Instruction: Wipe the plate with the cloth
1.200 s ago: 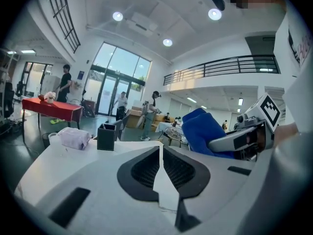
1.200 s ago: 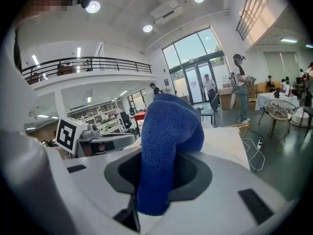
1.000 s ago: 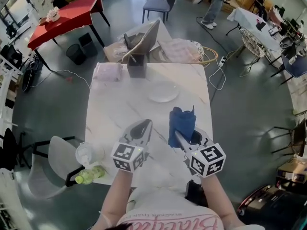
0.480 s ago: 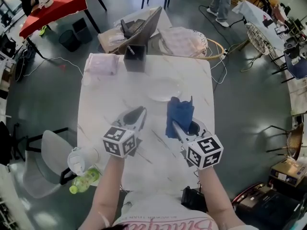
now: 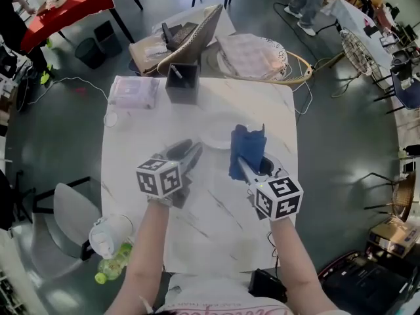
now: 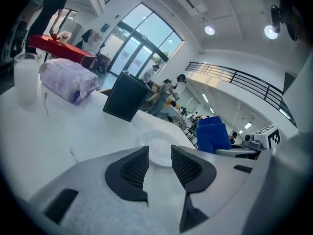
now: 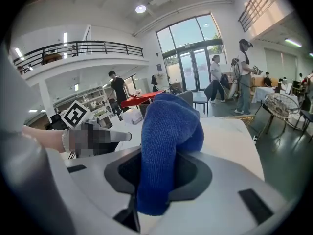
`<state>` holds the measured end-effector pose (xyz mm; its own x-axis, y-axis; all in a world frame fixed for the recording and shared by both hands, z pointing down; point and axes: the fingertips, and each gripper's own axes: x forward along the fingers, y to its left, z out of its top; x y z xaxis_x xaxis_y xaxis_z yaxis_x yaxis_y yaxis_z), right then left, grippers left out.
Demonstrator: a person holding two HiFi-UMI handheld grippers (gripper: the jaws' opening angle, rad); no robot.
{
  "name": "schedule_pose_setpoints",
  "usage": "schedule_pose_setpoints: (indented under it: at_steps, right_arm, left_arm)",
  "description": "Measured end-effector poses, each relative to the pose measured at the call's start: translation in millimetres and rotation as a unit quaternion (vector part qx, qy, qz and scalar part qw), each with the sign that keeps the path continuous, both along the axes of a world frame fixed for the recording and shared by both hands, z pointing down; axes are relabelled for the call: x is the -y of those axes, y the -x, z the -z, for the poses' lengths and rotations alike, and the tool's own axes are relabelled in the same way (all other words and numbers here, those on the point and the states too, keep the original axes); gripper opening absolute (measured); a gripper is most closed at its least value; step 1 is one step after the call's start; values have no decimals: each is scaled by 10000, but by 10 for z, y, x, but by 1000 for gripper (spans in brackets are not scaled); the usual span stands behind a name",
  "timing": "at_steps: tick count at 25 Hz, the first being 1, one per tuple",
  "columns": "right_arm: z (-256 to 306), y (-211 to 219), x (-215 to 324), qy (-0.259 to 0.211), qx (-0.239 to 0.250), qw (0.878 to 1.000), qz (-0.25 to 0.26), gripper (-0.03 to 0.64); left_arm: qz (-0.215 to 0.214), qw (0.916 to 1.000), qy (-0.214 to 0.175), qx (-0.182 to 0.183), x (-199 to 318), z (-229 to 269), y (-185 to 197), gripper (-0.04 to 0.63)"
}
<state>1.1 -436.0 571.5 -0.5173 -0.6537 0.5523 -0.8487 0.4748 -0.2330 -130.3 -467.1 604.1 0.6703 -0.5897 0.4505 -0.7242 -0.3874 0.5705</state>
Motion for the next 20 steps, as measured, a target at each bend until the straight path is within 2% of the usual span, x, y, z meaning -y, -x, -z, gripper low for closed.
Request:
schedule_pose_setpoints:
  at_steps: [4,8,12,17,20]
  right_arm:
    - [-134,-55,226,-19,-229,9997,19,115]
    - [-258,-122,426,-51,-473,9989,16,115]
    - [-389,-178,575,-44,-637,9980,-32,115]
    - [-563,-205,750,-62,-960,9954,40,115]
    - [-635,-215,795,49,-872,9962,44,115]
  left_arm:
    - [-31,9996,296,-35,130,-204,-26,126]
    - [-94,9992,383,-74,258,-245,-70,130]
    - [-271,9980,542,160,325,-300,-123,130]
    - [-194,9954,813,472,374,-395,-106,130]
    - [-263,9917,1074,664,394,-468,-132,130]
